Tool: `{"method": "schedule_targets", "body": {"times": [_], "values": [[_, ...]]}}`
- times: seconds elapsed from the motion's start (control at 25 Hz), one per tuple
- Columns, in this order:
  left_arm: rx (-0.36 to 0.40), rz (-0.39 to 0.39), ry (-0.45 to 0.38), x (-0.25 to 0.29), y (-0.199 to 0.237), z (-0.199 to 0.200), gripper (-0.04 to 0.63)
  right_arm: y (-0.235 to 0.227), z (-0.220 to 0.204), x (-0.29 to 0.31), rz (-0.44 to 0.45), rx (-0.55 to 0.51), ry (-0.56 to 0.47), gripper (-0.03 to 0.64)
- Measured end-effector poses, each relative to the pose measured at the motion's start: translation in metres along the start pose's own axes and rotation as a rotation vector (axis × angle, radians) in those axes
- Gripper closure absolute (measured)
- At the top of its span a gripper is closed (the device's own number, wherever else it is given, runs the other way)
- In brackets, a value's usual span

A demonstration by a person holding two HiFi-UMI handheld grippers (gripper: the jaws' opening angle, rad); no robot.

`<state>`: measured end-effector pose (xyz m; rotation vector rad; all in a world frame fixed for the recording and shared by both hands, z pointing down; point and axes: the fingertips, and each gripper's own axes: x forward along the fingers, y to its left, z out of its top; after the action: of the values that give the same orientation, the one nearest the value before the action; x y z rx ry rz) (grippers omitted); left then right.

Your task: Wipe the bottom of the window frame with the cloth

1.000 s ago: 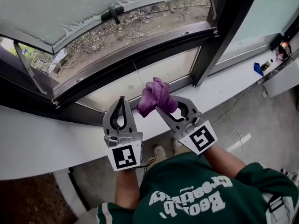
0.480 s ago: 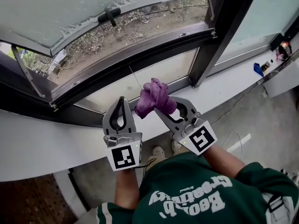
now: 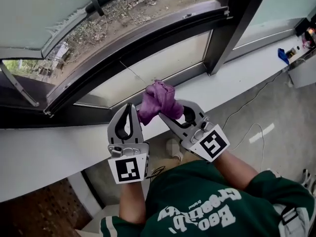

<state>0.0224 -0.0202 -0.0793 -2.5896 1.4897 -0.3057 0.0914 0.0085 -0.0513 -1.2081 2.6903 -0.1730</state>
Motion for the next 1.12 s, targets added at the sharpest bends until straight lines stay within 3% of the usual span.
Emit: {"method": "schedule_targets", "body": {"times": [0.24,0.4,0.56,0.72,0.88,1.04,1.12], "values": [[0.005,-0.011,0.066,-0.006,0.002,-0.046,0.588,0.002,-0.045,-0.007,0.016,0.069,0.018,0.511],[0.01,-0.025,0.055,-0.024,0.032,-0.074,0.588,0.035,-0.077,0.01,0.007,0.049,0.052,0.511],[0.075,-0.078,0.052,-0.048,0.065,-0.13,0.588,0.076,-0.121,0.043,-0.026,0.012,0.078,0.511],[-0.011,-0.093,0.085,-0.081,0.096,-0.186,0.588,0.117,-0.168,0.073,-0.034,0.11,0.106,0.511],[-0.033,-0.086,0.128,-0.094,0.121,-0.248,0.588,0.134,-0.237,0.101,-0.039,0.139,0.212,0.511],[-0.042,-0.025,0.193,-0.099,0.14,-0.321,0.588,0.136,-0.301,0.131,0.007,0.172,0.269,0.511],[-0.126,0.043,0.217,-0.102,0.15,-0.362,0.588,0.139,-0.327,0.142,0.05,0.158,0.295,0.511]]}}
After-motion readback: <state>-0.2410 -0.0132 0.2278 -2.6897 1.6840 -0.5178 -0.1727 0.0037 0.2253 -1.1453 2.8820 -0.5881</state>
